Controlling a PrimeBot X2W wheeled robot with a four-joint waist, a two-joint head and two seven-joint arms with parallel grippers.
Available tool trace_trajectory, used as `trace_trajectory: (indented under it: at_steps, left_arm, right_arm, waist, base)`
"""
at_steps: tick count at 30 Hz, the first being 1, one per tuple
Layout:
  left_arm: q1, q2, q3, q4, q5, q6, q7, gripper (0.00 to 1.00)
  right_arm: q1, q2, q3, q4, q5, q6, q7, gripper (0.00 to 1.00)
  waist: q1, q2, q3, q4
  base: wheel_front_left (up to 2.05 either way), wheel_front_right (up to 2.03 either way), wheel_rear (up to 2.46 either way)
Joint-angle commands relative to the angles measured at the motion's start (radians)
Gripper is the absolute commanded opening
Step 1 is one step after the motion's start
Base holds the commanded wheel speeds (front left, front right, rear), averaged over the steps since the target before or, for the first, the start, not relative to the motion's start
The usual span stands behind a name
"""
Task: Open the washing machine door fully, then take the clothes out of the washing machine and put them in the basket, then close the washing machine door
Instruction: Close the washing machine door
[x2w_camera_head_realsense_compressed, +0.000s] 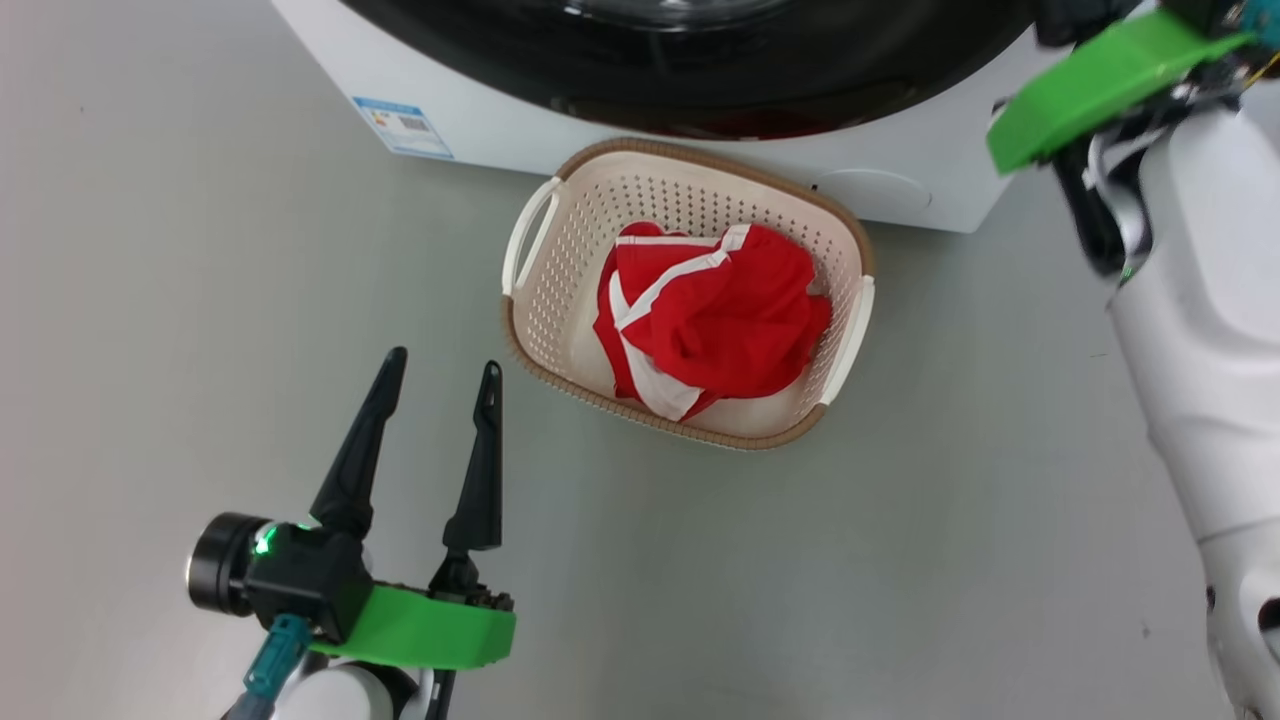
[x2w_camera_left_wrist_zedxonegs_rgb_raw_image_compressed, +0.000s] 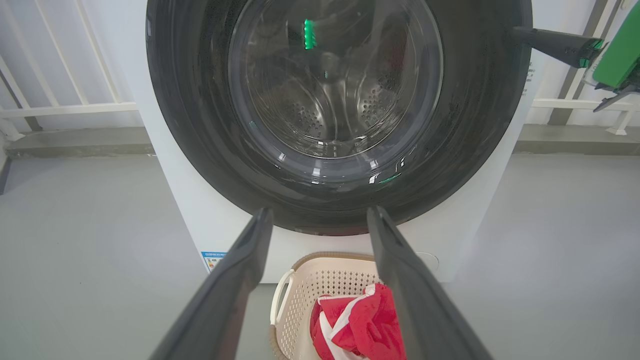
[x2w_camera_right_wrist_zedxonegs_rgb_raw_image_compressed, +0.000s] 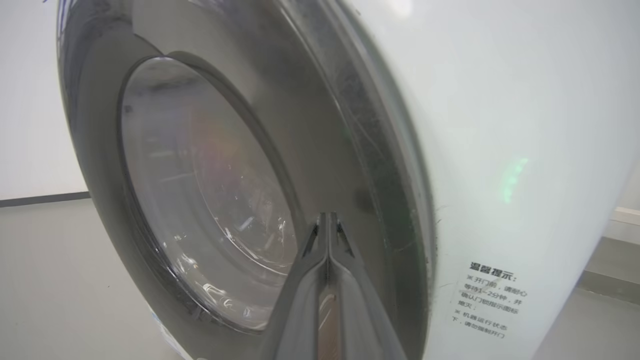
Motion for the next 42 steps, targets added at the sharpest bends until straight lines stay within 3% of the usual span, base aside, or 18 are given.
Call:
trace_trajectory:
  at_steps: [1,2,3,15,25,42]
  left_arm:
    - [-0.007,0.009,0.038,-0.02,-0.011,-0.009,-0.012,1.0]
    - [-0.004,0.009,0.037,-0.015,-0.013,-0.014,-0.012,1.0]
    - [-0.002,0.009,0.037,-0.009,-0.015,-0.018,-0.012,1.0]
    - [0.024,0.009,0.077,0.041,-0.047,-0.061,-0.012,1.0]
    - [0.079,0.013,0.095,0.086,-0.065,-0.064,-0.012,1.0]
    - [0.176,0.04,0.123,0.127,-0.078,-0.064,-0.012,1.0]
  right_arm:
    - [0.044,0.021,0.016,-0.036,0.015,-0.004,-0.006,0.62]
    - [0.064,0.016,0.02,-0.046,0.017,-0.004,-0.006,0.96]
    - [0.083,0.012,0.023,-0.055,0.019,-0.004,-0.006,1.0]
    - [0.356,0.003,0.019,-0.195,0.022,-0.004,-0.006,1.0]
    - [0.57,-0.007,-0.028,-0.334,0.01,-0.004,-0.006,1.0]
    - [0.913,-0.014,-0.192,-0.54,0.015,-0.004,-0.006,1.0]
  waist:
    - [0.0,0.0,-0.026,-0.021]
    - [0.0,0.0,-0.034,-0.026]
    - [0.0,0.0,-0.043,-0.031]
    - [0.0,0.0,-0.178,-0.132]
    - [0.0,0.0,-0.288,-0.212]
    - [0.0,0.0,-0.433,-0.268]
  base:
    - [0.0,0.0,0.0]
    - [0.0,0.0,0.0]
    - [0.0,0.0,0.0]
    - [0.0,0.0,0.0]
    - [0.0,0.0,0.0]
    - [0.0,0.0,0.0]
